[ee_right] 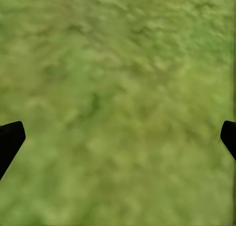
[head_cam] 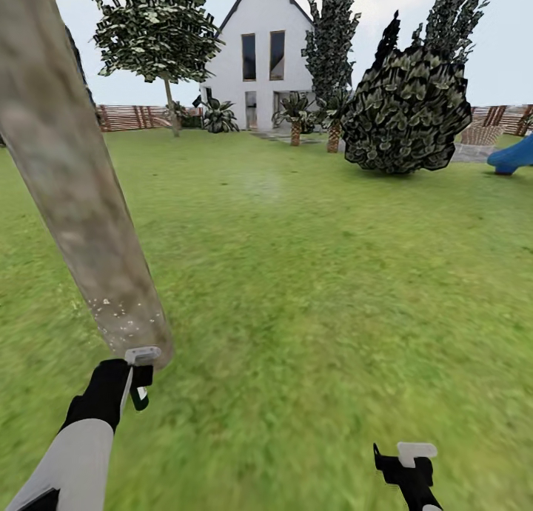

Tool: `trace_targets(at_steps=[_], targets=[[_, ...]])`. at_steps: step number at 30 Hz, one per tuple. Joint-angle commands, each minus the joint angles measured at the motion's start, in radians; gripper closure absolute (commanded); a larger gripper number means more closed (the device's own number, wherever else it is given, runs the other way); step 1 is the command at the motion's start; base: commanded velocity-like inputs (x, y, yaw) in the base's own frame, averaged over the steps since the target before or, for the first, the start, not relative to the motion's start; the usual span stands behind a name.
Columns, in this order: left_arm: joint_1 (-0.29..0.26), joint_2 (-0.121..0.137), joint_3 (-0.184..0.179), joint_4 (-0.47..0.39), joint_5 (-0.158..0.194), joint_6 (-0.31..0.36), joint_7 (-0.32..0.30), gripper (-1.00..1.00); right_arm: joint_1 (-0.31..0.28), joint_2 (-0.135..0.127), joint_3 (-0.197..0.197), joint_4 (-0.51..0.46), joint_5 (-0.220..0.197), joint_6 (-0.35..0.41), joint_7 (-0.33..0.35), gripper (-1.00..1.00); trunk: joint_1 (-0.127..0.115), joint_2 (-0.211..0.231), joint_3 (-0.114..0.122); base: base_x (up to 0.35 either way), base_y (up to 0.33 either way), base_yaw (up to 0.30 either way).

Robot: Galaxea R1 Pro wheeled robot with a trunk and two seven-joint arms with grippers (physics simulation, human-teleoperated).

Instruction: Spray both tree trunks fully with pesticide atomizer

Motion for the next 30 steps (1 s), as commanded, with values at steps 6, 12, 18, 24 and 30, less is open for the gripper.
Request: trace_targets(at_steps=[6,12,18,24,30], targets=[[-0.001,0.001,0.004,-0.003,-0.013,0.003,0.029,1.0,-0.001,0.0,-0.004,0.002,0.011,-0.004,-0.008,-1.0,0.0,0.0,-0.001,0.2,-0.222,0.195],[-0.001,-0.005,0.002,-0.002,-0.011,0.003,0.062,1.0,-0.001,0.001,-0.004,0.002,0.011,-0.003,-0.006,-1.0,0.0,0.0,-0.001,0.164,-0.238,0.276],[-0.001,-0.005,0.002,-0.002,-0.013,0.003,0.063,1.0,-0.001,0.003,-0.004,0.003,0.011,-0.003,-0.006,-1.0,0.0,0.0,-0.001,0.088,-0.271,0.277],[-0.001,-0.005,0.002,-0.002,-0.011,0.003,0.063,1.0,-0.001,0.003,-0.004,0.002,0.011,-0.004,-0.007,-1.0,0.0,0.0,-0.001,0.093,-0.273,0.277],[-0.001,-0.005,0.004,-0.002,-0.011,0.003,0.063,1.0,-0.001,0.003,-0.004,0.003,0.011,-0.004,-0.006,-1.0,0.0,0.0,-0.001,0.16,-0.263,0.277]])
